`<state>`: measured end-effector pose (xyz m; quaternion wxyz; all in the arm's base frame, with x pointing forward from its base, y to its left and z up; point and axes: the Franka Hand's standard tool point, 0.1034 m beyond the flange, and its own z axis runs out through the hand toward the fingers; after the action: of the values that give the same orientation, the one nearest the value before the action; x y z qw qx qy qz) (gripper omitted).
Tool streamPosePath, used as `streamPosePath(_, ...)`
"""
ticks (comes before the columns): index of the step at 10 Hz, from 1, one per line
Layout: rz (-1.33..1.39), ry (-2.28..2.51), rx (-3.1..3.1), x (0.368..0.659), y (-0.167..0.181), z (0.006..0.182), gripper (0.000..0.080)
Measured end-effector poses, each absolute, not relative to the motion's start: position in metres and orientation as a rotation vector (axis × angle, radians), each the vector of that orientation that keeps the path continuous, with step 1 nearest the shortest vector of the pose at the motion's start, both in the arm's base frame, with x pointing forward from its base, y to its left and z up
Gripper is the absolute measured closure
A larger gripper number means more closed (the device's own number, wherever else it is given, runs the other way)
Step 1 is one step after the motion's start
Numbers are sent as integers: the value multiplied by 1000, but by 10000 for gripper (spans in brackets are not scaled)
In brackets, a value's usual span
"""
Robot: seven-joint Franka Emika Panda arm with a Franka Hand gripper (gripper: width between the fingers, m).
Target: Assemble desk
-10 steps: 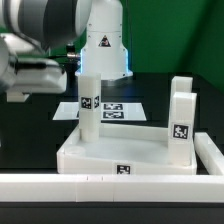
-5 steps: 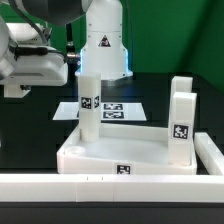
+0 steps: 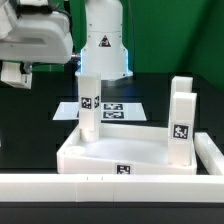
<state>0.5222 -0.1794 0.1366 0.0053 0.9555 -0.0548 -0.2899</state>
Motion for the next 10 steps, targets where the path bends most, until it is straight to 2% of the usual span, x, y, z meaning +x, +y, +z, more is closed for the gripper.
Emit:
streamPosePath(3,-568,-150,3048,532,-182,138,508)
streamPosePath(4,-528,-206,3074,532,-172,146,508)
streamPosePath(8,-70,-328,3141,581,-143,165,508)
streamPosePath(10,138,-311,3104,583,-149,163,508)
